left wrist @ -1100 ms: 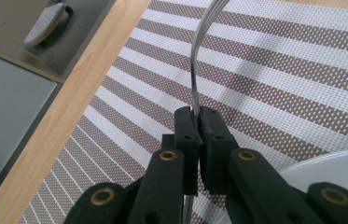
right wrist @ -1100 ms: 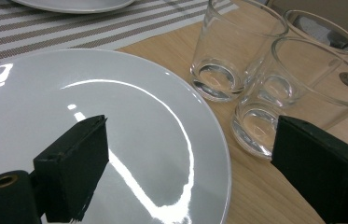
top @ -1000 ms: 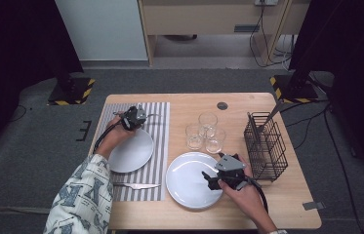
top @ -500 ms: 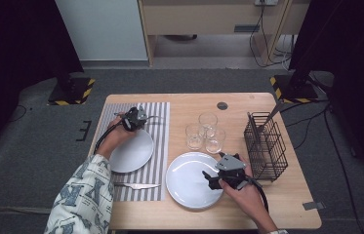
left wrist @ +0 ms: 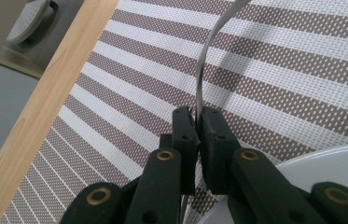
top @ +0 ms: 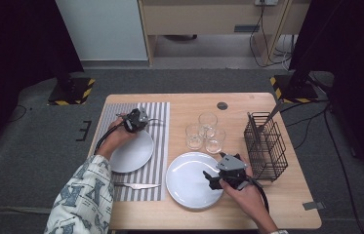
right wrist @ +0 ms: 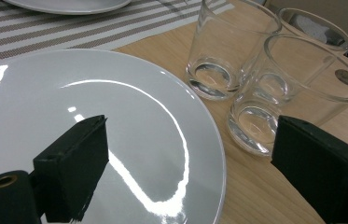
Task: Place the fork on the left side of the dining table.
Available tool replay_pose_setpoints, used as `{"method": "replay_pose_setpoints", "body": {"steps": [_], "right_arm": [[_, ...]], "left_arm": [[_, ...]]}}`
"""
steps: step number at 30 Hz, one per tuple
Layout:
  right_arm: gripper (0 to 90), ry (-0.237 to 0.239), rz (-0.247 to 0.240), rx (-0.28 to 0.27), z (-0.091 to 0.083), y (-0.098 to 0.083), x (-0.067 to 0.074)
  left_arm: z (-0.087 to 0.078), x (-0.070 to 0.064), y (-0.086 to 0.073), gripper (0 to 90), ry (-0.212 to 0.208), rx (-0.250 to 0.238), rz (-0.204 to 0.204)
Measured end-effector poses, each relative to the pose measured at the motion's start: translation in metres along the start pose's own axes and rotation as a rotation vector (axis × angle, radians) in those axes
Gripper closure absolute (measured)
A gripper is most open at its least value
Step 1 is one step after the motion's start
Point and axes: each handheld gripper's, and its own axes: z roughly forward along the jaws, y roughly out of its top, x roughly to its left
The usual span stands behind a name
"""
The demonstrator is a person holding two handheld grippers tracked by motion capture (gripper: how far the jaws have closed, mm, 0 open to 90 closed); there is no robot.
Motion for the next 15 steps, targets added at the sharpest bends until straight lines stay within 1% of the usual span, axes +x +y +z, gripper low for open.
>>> {"method": "replay_pose_setpoints", "body": {"steps": [2, 11, 15], "right_arm": [[10.7, 0.000, 0.001, 0.000, 0.0000, 0.0000, 0.0000], [10.7, -0.004, 0.003, -0.006, -0.0014, 0.0004, -0.0023], [10.6, -0.003, 0.006, 0.000, -0.0005, -0.0001, -0.0022]], "left_arm": [[0.0005, -0.0007, 0.0008, 84.9, -0.003, 0.003, 0.007], [0.0014, -0.0020, 0.0014, 84.6, -0.010, -0.002, 0.006], [0.0024, -0.0027, 0.0013, 84.4, -0.014, 0.000, 0.007]]}}
